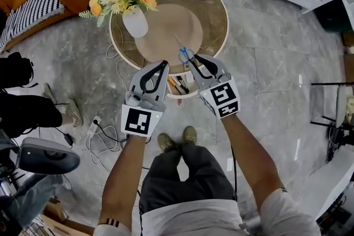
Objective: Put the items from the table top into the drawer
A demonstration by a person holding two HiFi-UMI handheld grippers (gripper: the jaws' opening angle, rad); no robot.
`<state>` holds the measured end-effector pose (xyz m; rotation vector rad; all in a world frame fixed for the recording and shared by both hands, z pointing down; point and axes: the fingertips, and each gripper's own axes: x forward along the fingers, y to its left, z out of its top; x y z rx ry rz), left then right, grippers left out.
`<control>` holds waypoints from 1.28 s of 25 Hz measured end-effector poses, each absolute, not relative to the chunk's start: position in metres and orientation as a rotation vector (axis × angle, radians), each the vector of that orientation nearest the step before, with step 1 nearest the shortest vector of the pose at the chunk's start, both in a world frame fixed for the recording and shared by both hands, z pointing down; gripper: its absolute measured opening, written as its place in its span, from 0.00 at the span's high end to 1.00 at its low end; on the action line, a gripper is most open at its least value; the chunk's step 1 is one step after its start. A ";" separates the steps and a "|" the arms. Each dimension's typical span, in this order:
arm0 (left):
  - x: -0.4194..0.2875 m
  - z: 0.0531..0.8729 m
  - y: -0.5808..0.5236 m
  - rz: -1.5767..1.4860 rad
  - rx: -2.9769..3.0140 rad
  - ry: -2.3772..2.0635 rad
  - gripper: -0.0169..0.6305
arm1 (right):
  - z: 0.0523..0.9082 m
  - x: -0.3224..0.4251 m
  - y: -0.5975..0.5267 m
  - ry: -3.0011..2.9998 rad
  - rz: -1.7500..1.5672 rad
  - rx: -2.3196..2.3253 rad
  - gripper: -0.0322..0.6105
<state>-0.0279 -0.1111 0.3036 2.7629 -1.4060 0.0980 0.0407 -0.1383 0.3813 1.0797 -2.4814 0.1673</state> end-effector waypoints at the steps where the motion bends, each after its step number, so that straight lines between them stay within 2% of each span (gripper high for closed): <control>1: -0.028 0.308 -0.112 0.098 2.761 -1.403 0.97 | 0.388 0.040 -0.140 -2.474 0.172 1.080 0.83; 22: -0.046 0.387 -0.128 0.122 2.782 -1.341 0.97 | 0.535 0.044 -0.182 -2.199 0.314 1.109 0.78; 32: -0.049 0.411 -0.129 0.138 2.773 -1.334 0.97 | 0.579 0.046 -0.192 -2.108 0.373 1.070 0.77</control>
